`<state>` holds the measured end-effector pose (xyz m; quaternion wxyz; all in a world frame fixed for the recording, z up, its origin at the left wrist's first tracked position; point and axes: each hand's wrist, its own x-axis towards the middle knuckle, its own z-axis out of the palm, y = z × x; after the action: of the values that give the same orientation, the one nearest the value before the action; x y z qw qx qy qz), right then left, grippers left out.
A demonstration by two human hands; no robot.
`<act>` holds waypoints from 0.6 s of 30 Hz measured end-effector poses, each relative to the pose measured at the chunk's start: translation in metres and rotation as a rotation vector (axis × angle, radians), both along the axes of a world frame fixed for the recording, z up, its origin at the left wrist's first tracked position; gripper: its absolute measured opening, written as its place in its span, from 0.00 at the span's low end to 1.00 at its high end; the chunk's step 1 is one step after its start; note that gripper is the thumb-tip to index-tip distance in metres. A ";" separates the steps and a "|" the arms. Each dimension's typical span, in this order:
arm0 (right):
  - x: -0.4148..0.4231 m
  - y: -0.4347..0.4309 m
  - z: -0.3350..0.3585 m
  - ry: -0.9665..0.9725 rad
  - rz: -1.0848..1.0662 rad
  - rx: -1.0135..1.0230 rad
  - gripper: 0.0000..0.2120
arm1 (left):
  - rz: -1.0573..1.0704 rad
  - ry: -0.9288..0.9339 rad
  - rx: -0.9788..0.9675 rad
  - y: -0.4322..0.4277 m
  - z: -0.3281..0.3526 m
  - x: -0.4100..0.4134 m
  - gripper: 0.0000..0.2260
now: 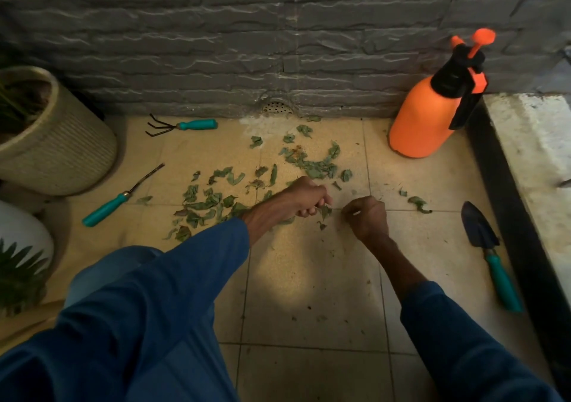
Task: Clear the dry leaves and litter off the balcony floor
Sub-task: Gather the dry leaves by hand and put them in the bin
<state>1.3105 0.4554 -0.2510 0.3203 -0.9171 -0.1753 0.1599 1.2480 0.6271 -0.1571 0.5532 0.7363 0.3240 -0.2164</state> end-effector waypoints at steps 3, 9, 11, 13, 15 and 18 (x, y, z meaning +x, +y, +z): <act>-0.003 -0.004 0.029 0.078 -0.076 0.296 0.06 | 0.131 0.054 -0.108 -0.002 0.000 0.003 0.19; -0.012 0.016 0.074 0.212 -0.045 0.514 0.08 | 0.317 0.144 -0.413 -0.015 0.003 0.005 0.25; -0.017 0.025 0.077 0.166 0.031 0.456 0.12 | 0.366 0.117 -0.460 -0.019 0.005 0.006 0.25; -0.020 0.030 0.080 0.084 0.044 0.401 0.12 | 0.395 0.090 -0.453 -0.021 0.005 0.008 0.23; -0.022 0.030 0.081 0.000 0.042 0.409 0.09 | 0.382 0.076 -0.429 -0.021 0.002 0.009 0.21; -0.021 0.027 0.082 -0.019 0.065 0.412 0.06 | 0.371 0.066 -0.379 -0.020 -0.004 0.010 0.18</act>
<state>1.2895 0.4827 -0.1686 0.4939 -0.8277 -0.2367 0.1222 1.2582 0.6073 -0.1614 0.7007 0.5400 0.4249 -0.1921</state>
